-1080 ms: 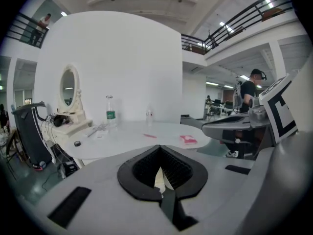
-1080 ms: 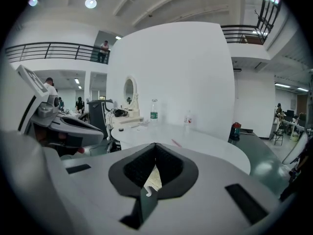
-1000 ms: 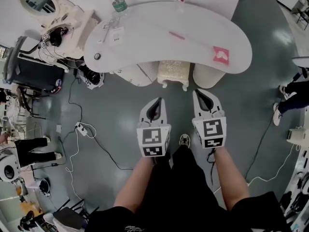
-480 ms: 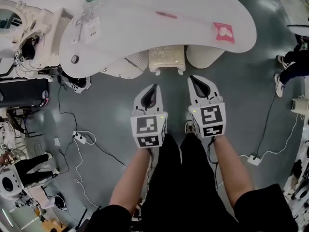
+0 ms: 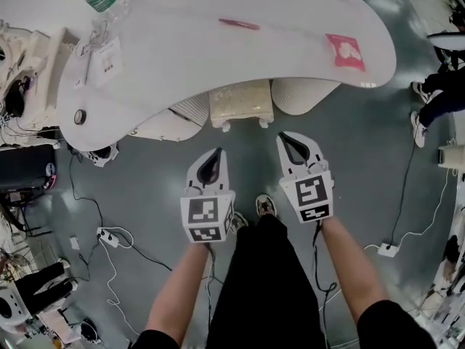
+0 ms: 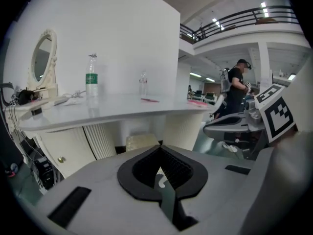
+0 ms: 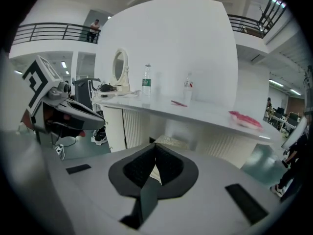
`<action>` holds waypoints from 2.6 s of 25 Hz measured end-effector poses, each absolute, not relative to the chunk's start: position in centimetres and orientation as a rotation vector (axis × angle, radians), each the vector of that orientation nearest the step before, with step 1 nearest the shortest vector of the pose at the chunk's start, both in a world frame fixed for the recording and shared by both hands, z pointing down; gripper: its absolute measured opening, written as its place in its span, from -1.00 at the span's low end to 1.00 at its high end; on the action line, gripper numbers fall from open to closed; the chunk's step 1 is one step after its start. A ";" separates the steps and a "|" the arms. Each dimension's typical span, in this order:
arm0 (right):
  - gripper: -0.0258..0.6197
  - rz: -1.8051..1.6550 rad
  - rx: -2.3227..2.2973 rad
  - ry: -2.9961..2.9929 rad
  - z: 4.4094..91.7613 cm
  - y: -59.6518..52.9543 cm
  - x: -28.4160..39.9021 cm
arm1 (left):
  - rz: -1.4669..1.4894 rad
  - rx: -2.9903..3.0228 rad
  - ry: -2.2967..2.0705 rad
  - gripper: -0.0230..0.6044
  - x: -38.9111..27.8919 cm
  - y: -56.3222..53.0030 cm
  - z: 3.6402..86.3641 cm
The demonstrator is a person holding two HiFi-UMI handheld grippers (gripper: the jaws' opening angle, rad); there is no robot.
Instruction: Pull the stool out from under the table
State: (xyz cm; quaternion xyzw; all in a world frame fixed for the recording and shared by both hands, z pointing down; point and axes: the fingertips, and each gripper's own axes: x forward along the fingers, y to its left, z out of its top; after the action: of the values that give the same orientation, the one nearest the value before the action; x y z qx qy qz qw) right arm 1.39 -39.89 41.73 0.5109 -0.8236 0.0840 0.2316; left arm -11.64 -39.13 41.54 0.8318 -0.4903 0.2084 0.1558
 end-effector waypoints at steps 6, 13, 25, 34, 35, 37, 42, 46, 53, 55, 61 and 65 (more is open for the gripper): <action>-0.90 0.065 1.249 -2.261 50.3 -43.5 0.9 | 0.731 2.438 -1.451 -0.91 -10.9 -41.7 48.5; -0.90 -0.016 1.198 -2.268 55.0 -42.1 0.4 | 0.847 2.621 -1.392 -0.91 -10.8 -42.5 54.5; -0.32 -0.231 1.093 -1.983 66.3 -43.9 1.6 | 1.419 2.791 -1.425 -0.28 -10.7 -45.1 65.3; -0.21 -0.741 0.763 -1.571 72.3 -48.1 1.5 | 2.319 2.829 -1.386 0.13 -12.2 -50.7 72.3; -0.19 -0.784 0.733 -1.541 72.9 -48.2 1.3 | 2.345 2.833 -1.373 0.14 -11.9 -51.1 72.7; -0.15 -0.848 0.707 -1.500 73.6 -48.8 0.8 | 2.398 2.836 -1.323 0.16 -11.3 -51.9 73.6; -0.12 -0.853 0.702 -1.400 74.7 -51.8 1.0 | 2.570 2.729 -1.318 0.16 -10.5 -53.8 75.0; -0.13 -0.834 0.705 -1.393 74.9 -52.0 1.3 | 2.633 2.693 -1.296 0.05 -9.8 -54.1 75.2; -0.26 -0.833 0.732 -1.413 74.9 -51.2 1.4 | 2.680 2.679 -1.314 -0.08 -9.9 -53.2 75.4; -0.28 -0.829 0.740 -1.418 75.0 -50.2 1.0 | 2.681 2.664 -1.329 -0.09 -10.3 -52.2 75.4; -0.31 -0.811 0.721 -1.407 75.9 -45.0 -0.1 | 2.531 2.752 -1.314 -0.12 -10.7 -46.5 76.1; -0.32 -0.793 0.739 -1.395 76.0 -41.9 -0.5 | 2.466 2.821 -1.294 -0.12 -11.0 -43.1 76.0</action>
State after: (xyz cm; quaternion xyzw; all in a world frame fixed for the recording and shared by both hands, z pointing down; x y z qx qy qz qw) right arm -0.52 -41.85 75.98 0.3235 -0.6103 -0.3470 0.6345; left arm -11.00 -43.12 76.05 0.6524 -0.2993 0.5703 -0.3995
